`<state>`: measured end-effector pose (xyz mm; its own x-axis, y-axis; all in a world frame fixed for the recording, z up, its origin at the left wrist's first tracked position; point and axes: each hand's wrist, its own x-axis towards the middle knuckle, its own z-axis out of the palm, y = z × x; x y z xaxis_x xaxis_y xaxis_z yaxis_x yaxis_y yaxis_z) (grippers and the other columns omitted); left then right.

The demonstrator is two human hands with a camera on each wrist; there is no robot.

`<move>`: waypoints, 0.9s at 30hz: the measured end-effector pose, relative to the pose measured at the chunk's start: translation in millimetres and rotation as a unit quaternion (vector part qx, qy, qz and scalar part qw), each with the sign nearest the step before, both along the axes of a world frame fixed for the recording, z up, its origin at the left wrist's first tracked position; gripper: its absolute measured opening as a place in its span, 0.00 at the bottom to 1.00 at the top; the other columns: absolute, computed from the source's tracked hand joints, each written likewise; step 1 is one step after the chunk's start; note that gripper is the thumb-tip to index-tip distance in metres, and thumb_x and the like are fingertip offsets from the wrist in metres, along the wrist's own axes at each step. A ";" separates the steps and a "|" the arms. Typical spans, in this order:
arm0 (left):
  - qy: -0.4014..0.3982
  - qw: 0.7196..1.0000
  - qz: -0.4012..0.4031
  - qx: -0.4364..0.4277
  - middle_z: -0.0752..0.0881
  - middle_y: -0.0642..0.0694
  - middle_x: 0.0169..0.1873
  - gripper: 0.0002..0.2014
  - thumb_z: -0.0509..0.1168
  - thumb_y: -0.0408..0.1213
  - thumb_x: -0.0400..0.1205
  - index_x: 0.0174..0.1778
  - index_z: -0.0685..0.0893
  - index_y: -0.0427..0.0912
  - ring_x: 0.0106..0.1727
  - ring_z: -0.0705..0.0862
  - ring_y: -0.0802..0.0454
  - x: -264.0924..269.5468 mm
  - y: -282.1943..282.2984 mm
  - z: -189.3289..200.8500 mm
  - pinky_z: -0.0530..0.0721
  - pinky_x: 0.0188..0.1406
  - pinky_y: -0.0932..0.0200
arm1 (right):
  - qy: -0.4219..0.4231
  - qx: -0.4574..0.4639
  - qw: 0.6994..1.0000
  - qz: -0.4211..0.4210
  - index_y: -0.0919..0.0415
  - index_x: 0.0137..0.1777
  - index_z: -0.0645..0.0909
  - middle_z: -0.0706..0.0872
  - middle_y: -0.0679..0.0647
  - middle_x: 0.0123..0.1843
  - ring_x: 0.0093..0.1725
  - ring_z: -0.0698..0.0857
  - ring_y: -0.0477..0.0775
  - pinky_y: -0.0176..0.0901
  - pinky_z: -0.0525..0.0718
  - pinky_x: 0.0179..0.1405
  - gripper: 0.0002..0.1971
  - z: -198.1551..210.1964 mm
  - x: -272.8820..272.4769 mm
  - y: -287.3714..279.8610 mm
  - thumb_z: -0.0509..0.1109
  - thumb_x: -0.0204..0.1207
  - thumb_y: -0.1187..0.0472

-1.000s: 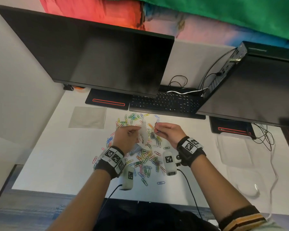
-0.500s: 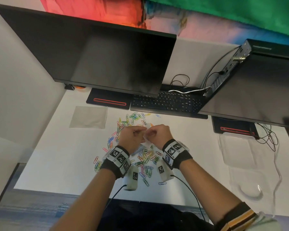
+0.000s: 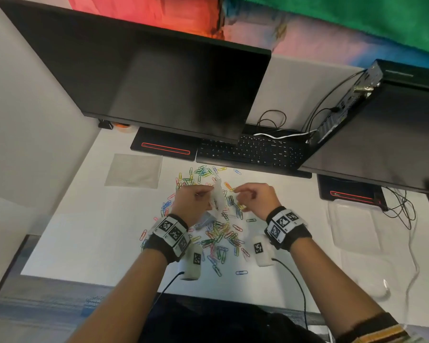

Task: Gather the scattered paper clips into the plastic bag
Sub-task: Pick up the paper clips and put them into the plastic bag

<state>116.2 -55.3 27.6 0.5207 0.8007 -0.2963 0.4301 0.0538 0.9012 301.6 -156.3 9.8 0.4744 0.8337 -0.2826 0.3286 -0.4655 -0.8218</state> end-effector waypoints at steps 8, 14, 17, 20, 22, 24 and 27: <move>-0.036 0.997 0.064 -0.019 0.90 0.39 0.47 0.12 0.64 0.24 0.83 0.56 0.90 0.37 0.45 0.92 0.45 -23.6 16.0 -5.1 0.92 0.40 0.60 | -0.124 -0.235 0.964 0.028 0.54 0.76 0.68 0.78 0.58 0.60 0.58 0.82 0.56 0.45 0.82 0.57 0.50 -65.2 6.4 -34.7 0.89 0.52 0.56; -0.041 0.995 0.089 -0.023 0.89 0.38 0.47 0.11 0.65 0.25 0.83 0.55 0.90 0.37 0.42 0.91 0.46 -38.7 15.1 -2.8 0.92 0.41 0.56 | -0.175 -0.125 0.977 -0.005 0.58 0.64 0.83 0.85 0.58 0.53 0.49 0.84 0.54 0.38 0.83 0.51 0.25 -73.9 -3.5 18.4 0.80 0.65 0.61; -0.042 0.993 0.104 -0.025 0.89 0.38 0.45 0.10 0.65 0.25 0.83 0.55 0.90 0.37 0.40 0.90 0.46 -42.8 18.7 -0.6 0.91 0.36 0.63 | -0.244 -0.121 0.961 0.057 0.61 0.64 0.82 0.80 0.62 0.59 0.57 0.82 0.60 0.41 0.79 0.55 0.22 -72.5 2.2 37.8 0.77 0.69 0.58; -0.042 0.993 0.104 -0.030 0.89 0.38 0.46 0.10 0.65 0.25 0.83 0.55 0.90 0.36 0.40 0.90 0.44 -44.1 19.1 -0.4 0.91 0.38 0.61 | -0.282 -0.124 0.943 0.125 0.58 0.77 0.70 0.70 0.62 0.78 0.76 0.69 0.63 0.50 0.68 0.76 0.27 -74.6 1.6 46.0 0.67 0.80 0.54; -0.040 0.994 0.101 -0.029 0.88 0.39 0.44 0.10 0.65 0.25 0.83 0.56 0.90 0.36 0.40 0.90 0.44 -43.7 17.8 -1.2 0.91 0.37 0.63 | -0.291 -0.146 0.928 0.184 0.54 0.82 0.61 0.60 0.57 0.84 0.82 0.59 0.63 0.56 0.63 0.81 0.28 -77.8 -8.5 45.6 0.57 0.84 0.47; -0.037 0.994 0.100 -0.030 0.88 0.40 0.44 0.11 0.65 0.25 0.83 0.56 0.90 0.35 0.42 0.90 0.42 -42.2 16.8 -2.4 0.90 0.35 0.65 | -0.317 -0.164 0.905 0.232 0.52 0.83 0.58 0.56 0.54 0.85 0.83 0.58 0.65 0.60 0.63 0.80 0.32 -84.7 -20.4 40.5 0.54 0.82 0.41; -0.032 0.995 0.093 -0.030 0.89 0.40 0.45 0.10 0.66 0.26 0.82 0.55 0.91 0.37 0.46 0.91 0.40 -37.5 16.7 -6.4 0.93 0.45 0.51 | -0.362 -0.149 0.876 0.280 0.59 0.78 0.65 0.67 0.58 0.79 0.73 0.71 0.64 0.56 0.77 0.69 0.30 -91.6 -29.9 27.9 0.65 0.78 0.49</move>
<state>78.7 -38.6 21.1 0.3842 0.8666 -0.3183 0.3500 0.1823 0.9188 271.7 -128.4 -81.8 0.1590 0.9333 -0.3220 0.9595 -0.2229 -0.1722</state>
